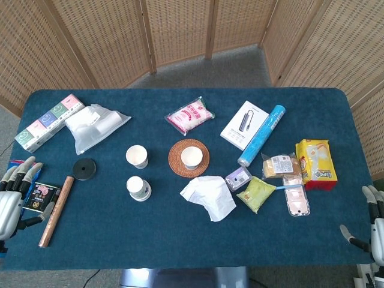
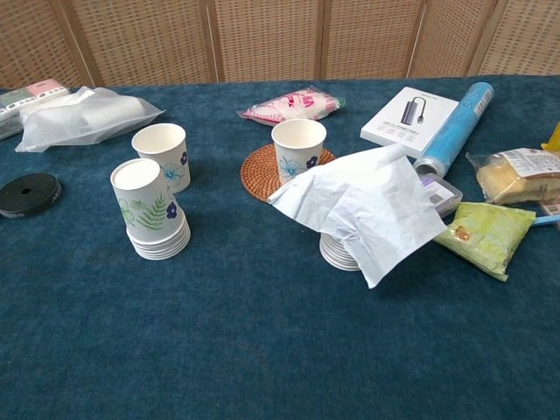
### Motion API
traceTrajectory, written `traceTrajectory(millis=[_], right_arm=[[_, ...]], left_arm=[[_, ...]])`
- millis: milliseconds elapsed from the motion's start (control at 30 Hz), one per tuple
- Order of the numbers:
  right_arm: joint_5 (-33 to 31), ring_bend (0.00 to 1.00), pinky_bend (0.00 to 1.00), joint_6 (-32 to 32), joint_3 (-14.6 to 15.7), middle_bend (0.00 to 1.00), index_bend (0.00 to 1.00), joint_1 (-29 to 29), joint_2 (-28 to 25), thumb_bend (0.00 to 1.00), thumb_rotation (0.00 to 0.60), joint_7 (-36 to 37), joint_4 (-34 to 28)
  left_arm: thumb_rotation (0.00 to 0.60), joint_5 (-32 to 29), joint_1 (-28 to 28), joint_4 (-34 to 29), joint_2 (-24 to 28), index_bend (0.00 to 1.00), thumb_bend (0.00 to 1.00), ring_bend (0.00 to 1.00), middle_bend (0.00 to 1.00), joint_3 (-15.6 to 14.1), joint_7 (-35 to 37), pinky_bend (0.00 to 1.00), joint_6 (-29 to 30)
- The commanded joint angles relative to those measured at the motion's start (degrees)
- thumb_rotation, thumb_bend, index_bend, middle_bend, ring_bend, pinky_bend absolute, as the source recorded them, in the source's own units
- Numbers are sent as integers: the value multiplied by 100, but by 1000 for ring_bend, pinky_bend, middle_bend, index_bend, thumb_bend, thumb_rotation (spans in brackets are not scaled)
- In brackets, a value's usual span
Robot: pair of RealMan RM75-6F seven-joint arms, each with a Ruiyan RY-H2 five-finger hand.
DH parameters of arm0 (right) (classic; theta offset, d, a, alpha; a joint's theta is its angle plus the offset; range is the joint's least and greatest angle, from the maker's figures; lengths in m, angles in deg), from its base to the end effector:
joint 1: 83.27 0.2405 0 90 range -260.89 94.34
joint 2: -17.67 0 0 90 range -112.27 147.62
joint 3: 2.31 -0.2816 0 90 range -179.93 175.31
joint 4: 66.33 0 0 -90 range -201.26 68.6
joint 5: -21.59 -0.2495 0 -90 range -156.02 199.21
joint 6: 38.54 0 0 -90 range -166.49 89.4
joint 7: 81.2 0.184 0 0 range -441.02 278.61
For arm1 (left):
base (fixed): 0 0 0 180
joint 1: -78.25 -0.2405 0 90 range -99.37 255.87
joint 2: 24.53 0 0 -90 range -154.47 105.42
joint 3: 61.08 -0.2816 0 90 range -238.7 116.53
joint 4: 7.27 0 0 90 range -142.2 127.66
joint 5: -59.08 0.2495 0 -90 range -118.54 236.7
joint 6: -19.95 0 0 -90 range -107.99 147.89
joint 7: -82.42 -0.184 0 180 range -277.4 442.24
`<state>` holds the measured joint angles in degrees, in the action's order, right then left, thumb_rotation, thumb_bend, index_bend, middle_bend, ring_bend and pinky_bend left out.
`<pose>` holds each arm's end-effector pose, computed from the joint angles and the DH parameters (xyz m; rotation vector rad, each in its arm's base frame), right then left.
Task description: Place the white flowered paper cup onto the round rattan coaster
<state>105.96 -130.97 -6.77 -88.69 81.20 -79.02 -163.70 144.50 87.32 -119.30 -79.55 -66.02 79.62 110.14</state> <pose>-0.3590 -0.1681 0.1569 1.1354 -0.9759 0.9323 -0.2799 0.2091 0.1504 -1.3896 -1.0108 -1.0036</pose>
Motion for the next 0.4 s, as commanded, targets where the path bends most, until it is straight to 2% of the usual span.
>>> traceTrajectory(millis=[33,400], right_arm=[[39,0,0,-28,26,0,0,-15,-20,250,600,-3,2],[88,0,0,-31,40,0,0,2,-5,250,600,-20,6]], left_arm=[[497,16,-26,31,-38,11,370,0,0,16,21,0,-50],[497,6,-47,90,-62,11,372,0,0,257,112,0,-209]])
